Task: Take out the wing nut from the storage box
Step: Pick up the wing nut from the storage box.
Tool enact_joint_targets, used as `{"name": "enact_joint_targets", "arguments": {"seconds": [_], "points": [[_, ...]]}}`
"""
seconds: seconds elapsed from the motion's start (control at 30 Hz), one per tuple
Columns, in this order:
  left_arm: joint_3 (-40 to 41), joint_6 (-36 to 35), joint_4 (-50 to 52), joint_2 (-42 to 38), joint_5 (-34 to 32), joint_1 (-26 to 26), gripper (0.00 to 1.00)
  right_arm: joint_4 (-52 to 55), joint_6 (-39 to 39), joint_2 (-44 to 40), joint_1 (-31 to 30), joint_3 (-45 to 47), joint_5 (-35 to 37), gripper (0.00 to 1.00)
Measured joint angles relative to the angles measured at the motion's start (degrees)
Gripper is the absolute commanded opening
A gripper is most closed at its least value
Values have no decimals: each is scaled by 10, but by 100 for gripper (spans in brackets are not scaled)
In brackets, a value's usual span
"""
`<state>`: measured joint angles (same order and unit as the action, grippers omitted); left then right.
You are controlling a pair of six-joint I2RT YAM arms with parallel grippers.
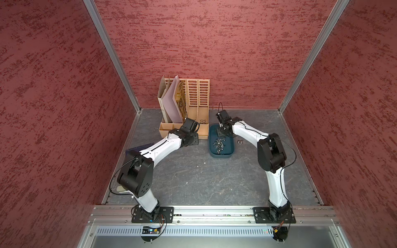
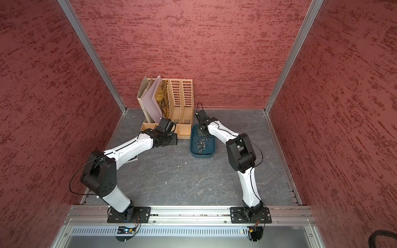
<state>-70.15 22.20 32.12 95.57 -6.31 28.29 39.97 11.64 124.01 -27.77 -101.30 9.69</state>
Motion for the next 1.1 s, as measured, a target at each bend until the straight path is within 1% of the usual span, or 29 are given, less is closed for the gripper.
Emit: {"name": "enact_joint_targets", "arguments": {"seconds": [0.4,1.1], "points": [[0,0,0,0,0,0,53,19,-24,19,18,-9,25,23],[0,0,0,0,-2,0,53,20,-28,65,24,-44,26,21]]}}
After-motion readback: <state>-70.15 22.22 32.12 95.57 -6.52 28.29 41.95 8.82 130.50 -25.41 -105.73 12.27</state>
